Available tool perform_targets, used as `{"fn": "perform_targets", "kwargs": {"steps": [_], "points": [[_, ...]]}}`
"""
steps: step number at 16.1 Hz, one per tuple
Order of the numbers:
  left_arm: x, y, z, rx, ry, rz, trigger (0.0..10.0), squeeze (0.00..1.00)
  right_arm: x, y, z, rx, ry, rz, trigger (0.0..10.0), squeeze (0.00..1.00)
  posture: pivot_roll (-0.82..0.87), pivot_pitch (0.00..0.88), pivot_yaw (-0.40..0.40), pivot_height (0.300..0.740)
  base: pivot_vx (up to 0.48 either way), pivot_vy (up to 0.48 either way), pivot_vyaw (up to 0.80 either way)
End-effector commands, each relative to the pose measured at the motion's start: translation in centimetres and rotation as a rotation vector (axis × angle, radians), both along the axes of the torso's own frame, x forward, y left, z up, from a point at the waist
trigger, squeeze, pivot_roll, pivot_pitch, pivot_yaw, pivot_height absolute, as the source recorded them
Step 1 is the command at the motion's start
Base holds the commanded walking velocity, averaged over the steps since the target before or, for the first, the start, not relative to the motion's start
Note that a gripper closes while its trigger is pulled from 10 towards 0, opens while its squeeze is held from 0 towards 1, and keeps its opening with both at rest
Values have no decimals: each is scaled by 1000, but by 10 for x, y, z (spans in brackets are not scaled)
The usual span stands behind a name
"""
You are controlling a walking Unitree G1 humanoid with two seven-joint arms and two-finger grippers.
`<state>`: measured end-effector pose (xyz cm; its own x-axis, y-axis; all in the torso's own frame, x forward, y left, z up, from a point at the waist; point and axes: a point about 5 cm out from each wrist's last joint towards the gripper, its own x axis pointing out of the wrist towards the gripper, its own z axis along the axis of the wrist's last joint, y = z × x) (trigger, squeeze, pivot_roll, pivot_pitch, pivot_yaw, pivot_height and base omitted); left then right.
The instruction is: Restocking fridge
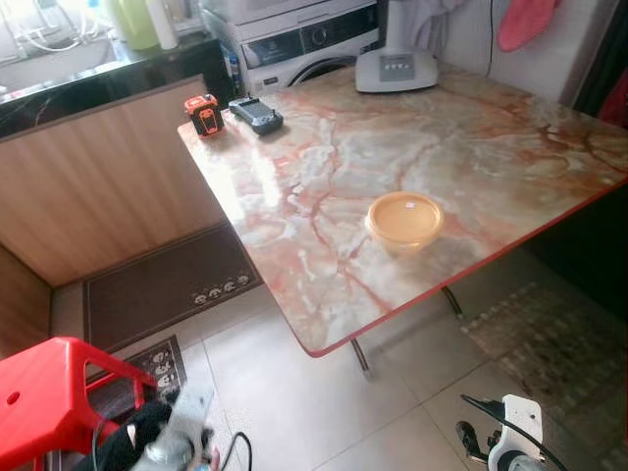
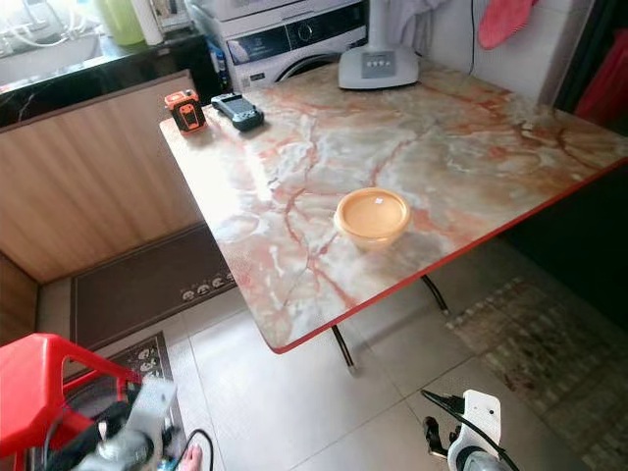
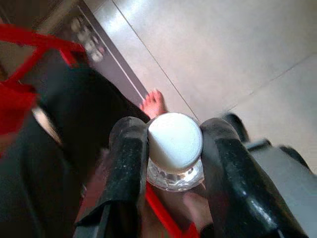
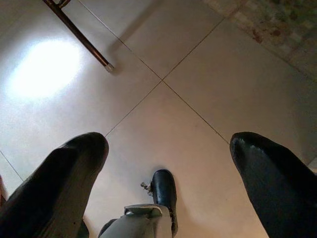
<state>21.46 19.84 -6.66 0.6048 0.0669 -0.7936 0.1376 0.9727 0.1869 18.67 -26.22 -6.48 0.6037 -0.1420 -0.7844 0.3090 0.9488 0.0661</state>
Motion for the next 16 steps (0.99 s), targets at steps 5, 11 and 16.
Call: {"fn": "perform_targets", "kwargs": {"steps": [5, 11, 16], "points": [[-7, 13, -2, -25, 12, 104, 10000, 0, -1, 5, -2, 13, 12, -15, 10000, 0, -128, 43, 136, 740, 0, 0, 0], [-1, 13, 1, -19, 10, 80, 10000, 0, -1, 5, -2, 12, 21, 9, 10000, 0, -127, 52, 135, 740, 0, 0, -736], [-1, 14, 2, -23, 9, 79, 10000, 0, -1, 6, -3, 10, 31, 25, 10000, 0, -132, 40, 135, 740, 0, 0, -745]]}}
